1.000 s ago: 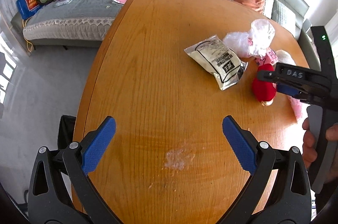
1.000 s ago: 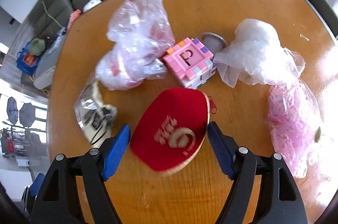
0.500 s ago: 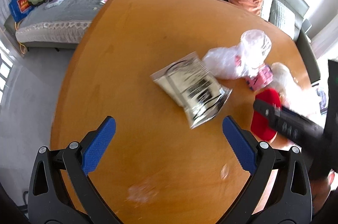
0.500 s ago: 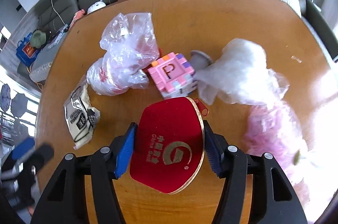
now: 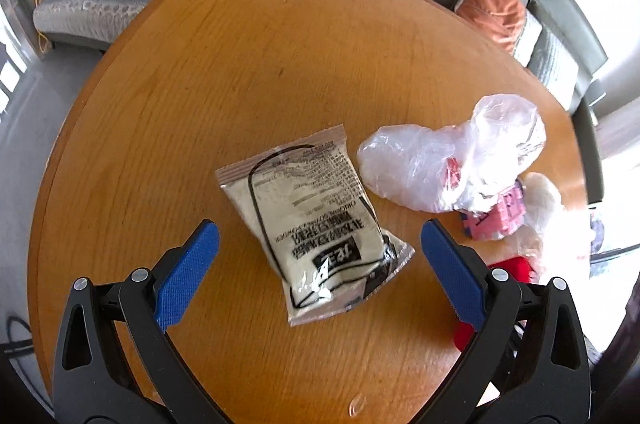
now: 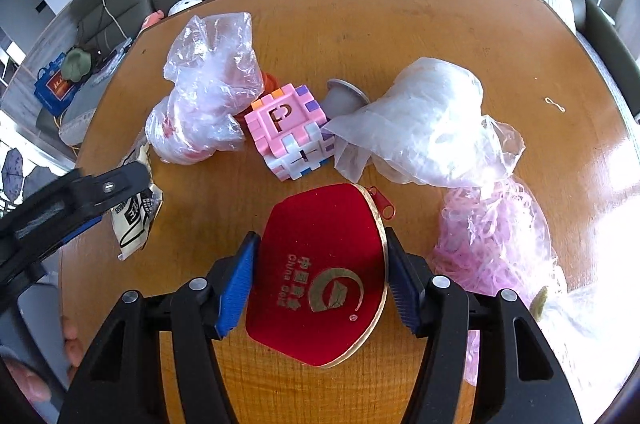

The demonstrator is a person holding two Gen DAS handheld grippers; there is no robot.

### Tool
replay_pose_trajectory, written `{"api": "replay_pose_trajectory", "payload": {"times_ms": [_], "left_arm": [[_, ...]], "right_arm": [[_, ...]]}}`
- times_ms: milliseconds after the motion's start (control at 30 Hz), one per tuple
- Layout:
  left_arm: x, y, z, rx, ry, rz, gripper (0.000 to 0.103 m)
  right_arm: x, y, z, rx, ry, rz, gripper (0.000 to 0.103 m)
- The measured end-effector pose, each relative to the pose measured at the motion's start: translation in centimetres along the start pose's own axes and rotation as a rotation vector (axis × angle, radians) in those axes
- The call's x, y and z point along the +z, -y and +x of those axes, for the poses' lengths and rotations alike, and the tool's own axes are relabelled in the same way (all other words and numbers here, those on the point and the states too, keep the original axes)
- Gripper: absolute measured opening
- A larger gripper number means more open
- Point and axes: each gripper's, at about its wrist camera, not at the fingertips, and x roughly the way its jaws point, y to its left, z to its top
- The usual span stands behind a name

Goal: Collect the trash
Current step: 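Grasp the red ping-pong paddle with the right tool while the left tool grasps the silver packet, then carry the paddle and packet over the black bin and open both tools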

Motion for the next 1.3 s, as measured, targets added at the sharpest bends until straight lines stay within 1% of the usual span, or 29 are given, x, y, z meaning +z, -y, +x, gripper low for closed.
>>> {"api": "replay_pose_trajectory", "payload": {"times_ms": [33,67,100,133,167,267,333,400,500,600,800,900,1100,1300], "left_arm": [[0.0,0.3,0.2,0.021,0.004,0.013,0.097],[0.1,0.4,0.4,0.032,0.005,0.023,0.092],[0.1,0.7,0.8,0.046,-0.002,0.036,0.084],[0.2,0.7,1.2,0.051,-0.016,0.041,0.080],[0.2,0.7,1.5,0.045,-0.026,0.041,0.074],[0.2,0.8,1.2,0.045,-0.004,0.061,0.066],[0.2,0.5,0.7,0.032,0.017,0.065,0.054],[0.0,0.1,0.2,0.015,0.020,0.071,0.051],[-0.9,-0.6,-0.3,0.005,0.022,0.102,0.050],[-2.0,-1.5,-0.9,-0.010,0.017,0.108,0.050],[-4.2,-3.1,-3.1,0.002,0.035,0.131,0.050],[-5.0,-4.8,-4.5,0.005,0.053,0.116,0.050],[-6.4,-8.0,-6.7,0.017,0.080,0.064,0.050],[-8.1,-12.3,-8.9,0.047,0.103,-0.006,0.050]], "right_arm": [[0.2,-0.3,0.1,0.002,0.001,-0.005,0.062],[0.2,-0.3,0.1,0.003,0.002,-0.007,0.062],[0.3,-0.6,0.2,0.003,0.003,-0.007,0.062],[0.3,-0.6,0.2,0.003,0.003,-0.006,0.062],[0.3,-0.6,0.2,0.002,0.003,-0.005,0.062],[0.0,-0.7,0.1,0.000,0.005,-0.002,0.062],[-0.1,-0.7,-0.2,-0.002,0.009,0.000,0.062],[-0.2,-0.8,-0.5,-0.001,0.015,0.000,0.062],[-0.3,-1.1,-1.0,-0.002,0.025,-0.001,0.062],[-0.7,-1.6,-1.7,0.010,0.029,-0.001,0.062],[-1.5,-3.6,-2.8,0.027,0.034,-0.030,0.062],[-1.8,-5.0,-3.2,0.034,0.035,-0.055,0.062],[-2.5,-9.0,-3.9,0.062,0.039,-0.125,0.062],[-3.6,-14.2,-4.0,0.103,0.031,-0.213,0.062]]}}
